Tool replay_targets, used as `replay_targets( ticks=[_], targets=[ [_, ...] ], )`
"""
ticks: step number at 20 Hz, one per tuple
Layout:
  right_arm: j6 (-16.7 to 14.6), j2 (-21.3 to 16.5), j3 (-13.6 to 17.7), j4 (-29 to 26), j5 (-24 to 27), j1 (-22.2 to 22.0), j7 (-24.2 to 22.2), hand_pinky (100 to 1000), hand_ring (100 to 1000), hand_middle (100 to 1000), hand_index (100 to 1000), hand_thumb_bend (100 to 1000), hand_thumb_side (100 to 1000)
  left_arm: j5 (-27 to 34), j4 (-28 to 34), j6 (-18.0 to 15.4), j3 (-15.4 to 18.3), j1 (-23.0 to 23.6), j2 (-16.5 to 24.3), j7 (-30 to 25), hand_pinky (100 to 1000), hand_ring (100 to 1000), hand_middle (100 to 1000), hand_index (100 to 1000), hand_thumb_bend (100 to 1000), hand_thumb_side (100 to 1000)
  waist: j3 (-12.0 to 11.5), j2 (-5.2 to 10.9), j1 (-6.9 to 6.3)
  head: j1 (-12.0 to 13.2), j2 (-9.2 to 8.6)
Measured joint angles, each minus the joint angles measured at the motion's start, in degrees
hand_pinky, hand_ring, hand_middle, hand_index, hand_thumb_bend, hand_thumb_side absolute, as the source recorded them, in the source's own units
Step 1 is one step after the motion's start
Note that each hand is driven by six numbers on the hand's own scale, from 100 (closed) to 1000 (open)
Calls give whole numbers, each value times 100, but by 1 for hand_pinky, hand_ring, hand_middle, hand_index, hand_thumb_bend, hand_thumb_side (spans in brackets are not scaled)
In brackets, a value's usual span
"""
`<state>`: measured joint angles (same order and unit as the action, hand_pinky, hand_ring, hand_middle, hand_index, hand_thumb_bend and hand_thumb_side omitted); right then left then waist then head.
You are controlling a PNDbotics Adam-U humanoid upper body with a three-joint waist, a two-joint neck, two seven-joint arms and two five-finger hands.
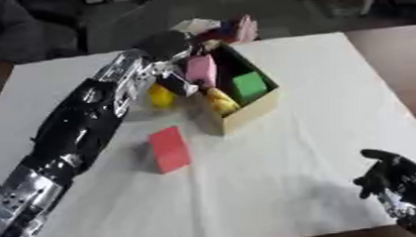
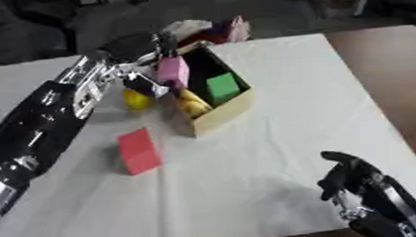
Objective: Pick up objects on the table and place them in the box.
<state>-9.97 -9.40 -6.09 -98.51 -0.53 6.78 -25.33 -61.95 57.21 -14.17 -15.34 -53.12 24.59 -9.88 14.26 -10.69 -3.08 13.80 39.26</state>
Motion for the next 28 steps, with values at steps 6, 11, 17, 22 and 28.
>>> replay_targets(
  ticks=[6, 11, 17, 22, 28],
  targets=[
    [3, 4, 0, 0, 4, 3, -3, 700, 467, 485, 854, 100, 360, 16, -30, 228, 4, 7, -38, 114, 740, 666, 730, 898, 305, 318, -28, -1, 2, -10, -3],
    [2, 4, 3, 0, 6, -3, -1, 700, 468, 485, 854, 100, 359, 382, 221, 202, 10, 17, 62, -143, 752, 674, 743, 895, 193, 366, -87, -1, 2, -56, -6],
    [-8, 4, 11, 0, 6, -7, 17, 700, 468, 485, 854, 100, 356, 976, 691, -9, 15, 131, 504, -684, 744, 663, 716, 862, 196, 313, -151, -1, -9, -135, -7],
    [-9, 2, 25, 0, 1, -27, 20, 700, 467, 485, 854, 100, 359, 1252, 548, -59, 37, 264, 835, -1187, 746, 684, 739, 871, 284, 356, -174, 0, -34, -183, -7],
    [-10, 2, 37, 0, 0, -27, 21, 700, 467, 485, 854, 100, 360, 970, 40, 246, 318, 274, 808, -1642, 748, 692, 748, 875, 234, 411, -171, 0, 0, -185, -11]
  ],
)
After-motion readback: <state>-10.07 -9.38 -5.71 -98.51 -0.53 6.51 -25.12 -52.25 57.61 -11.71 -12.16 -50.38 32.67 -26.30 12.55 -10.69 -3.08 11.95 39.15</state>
